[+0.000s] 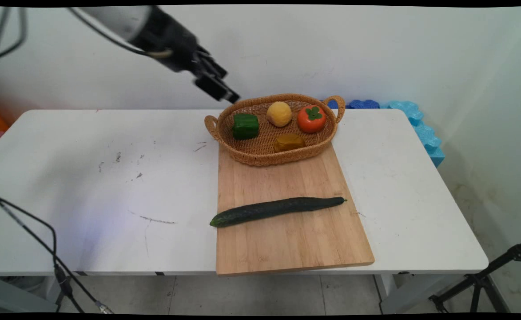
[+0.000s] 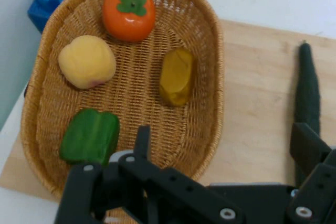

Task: Pick up the potato from the vegetable basket

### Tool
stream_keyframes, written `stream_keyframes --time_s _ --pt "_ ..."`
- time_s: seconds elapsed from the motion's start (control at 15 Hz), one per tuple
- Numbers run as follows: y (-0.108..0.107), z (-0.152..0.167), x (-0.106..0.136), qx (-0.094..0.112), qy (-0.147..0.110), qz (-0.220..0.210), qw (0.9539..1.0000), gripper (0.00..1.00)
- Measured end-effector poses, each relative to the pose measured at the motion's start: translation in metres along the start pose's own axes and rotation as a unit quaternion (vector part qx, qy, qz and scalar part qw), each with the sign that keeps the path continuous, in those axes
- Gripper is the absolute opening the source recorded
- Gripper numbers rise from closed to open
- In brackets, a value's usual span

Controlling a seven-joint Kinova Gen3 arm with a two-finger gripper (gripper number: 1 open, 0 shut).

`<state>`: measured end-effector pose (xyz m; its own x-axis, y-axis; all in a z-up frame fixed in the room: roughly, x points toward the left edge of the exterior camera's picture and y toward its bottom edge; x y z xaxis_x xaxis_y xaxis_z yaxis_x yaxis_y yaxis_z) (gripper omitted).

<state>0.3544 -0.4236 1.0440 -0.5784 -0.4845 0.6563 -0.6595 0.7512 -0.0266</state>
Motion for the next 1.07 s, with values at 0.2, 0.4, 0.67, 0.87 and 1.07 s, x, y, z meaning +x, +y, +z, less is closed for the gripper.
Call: stream_keyframes --time_s 0.2,0.4,0.67,0.87,1.07 --pt "-0.002 0.046 0.023 0.01 -0.02 -0.003 0.9997 1.0" --pt "-0.006 0.088 0.04 0.017 -0.039 -0.006 0.9991 1.0" --pt "-0.017 0.149 0.059 0.028 -0.068 -0.01 0.9973 1.0" --pt "-0.025 0.186 0.066 0.027 -0.088 -0.01 0.9957 1.0" --pt "-0.03 0.216 0.067 0.019 -0.108 -0.006 0.994 1.0"
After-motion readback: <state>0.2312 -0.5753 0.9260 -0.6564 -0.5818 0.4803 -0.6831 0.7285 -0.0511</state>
